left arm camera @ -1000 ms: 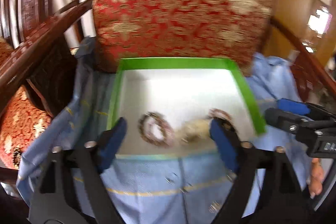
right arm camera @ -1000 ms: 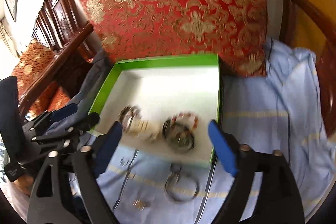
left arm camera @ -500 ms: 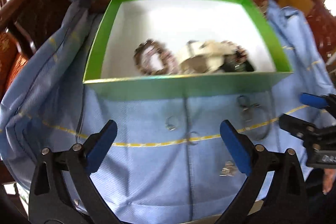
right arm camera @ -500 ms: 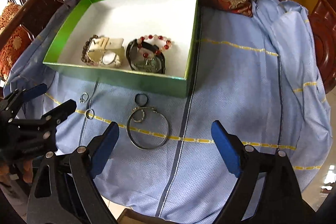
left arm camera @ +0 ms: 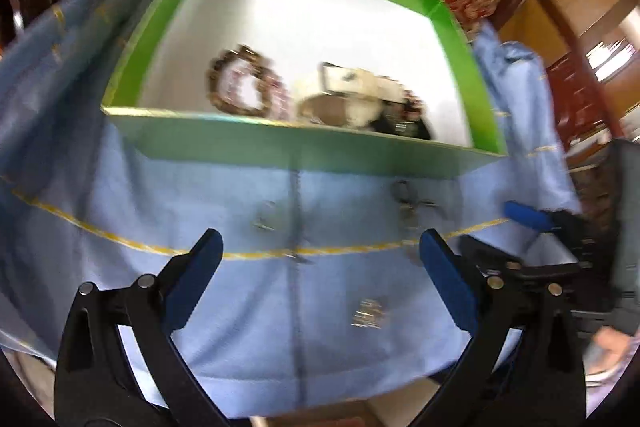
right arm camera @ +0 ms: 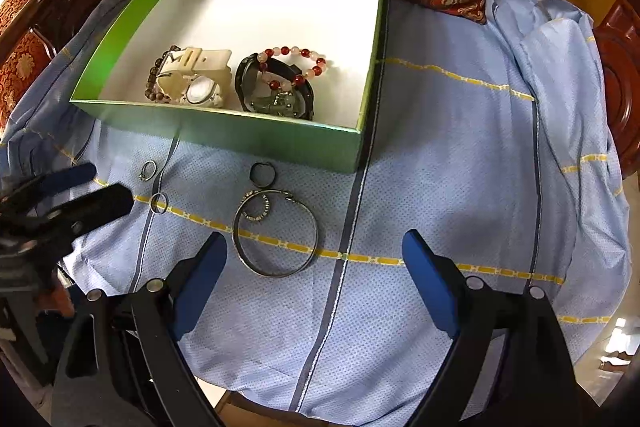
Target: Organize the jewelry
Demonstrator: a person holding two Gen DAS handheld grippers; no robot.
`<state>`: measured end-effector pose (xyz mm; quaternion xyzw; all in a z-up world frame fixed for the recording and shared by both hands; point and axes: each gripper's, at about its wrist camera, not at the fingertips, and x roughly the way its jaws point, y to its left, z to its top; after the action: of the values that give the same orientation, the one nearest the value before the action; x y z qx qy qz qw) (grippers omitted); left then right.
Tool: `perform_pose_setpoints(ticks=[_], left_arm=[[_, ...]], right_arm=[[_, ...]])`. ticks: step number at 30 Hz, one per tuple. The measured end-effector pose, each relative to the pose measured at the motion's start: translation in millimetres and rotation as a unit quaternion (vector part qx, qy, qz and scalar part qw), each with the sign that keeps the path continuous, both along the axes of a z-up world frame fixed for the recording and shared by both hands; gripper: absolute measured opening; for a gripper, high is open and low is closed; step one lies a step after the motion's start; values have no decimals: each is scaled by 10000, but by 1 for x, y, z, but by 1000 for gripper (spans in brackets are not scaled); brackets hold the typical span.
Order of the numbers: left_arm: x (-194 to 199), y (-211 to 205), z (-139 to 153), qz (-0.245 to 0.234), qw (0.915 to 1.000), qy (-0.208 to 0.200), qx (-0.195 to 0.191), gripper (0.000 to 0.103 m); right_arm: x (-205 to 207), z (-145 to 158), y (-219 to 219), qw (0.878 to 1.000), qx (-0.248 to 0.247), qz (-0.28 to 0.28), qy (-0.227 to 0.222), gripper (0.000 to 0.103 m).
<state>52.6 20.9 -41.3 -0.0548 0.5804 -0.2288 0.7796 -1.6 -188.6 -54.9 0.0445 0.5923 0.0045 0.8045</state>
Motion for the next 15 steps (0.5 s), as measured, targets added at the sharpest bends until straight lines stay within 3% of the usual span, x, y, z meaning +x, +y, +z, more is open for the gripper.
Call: perform_pose_setpoints(ticks=[2,5,9,15], left_arm=[[-4,0,0,121,9998,-15,-157,97],[-5,-1,2,131,9997,-152,-99,97],[-5,-1,2,78,9993,92,-345,98],[-2,-5,1,-23,9998,41,-190,97]], right_arm=[[0,1,0,10000,-13,-2,-7,87],[-1,1,0,10000,-47,12,-16,87],[-1,1,1,10000,-59,18,-14,87],[-1,1,1,10000,-73,32,-16,87]])
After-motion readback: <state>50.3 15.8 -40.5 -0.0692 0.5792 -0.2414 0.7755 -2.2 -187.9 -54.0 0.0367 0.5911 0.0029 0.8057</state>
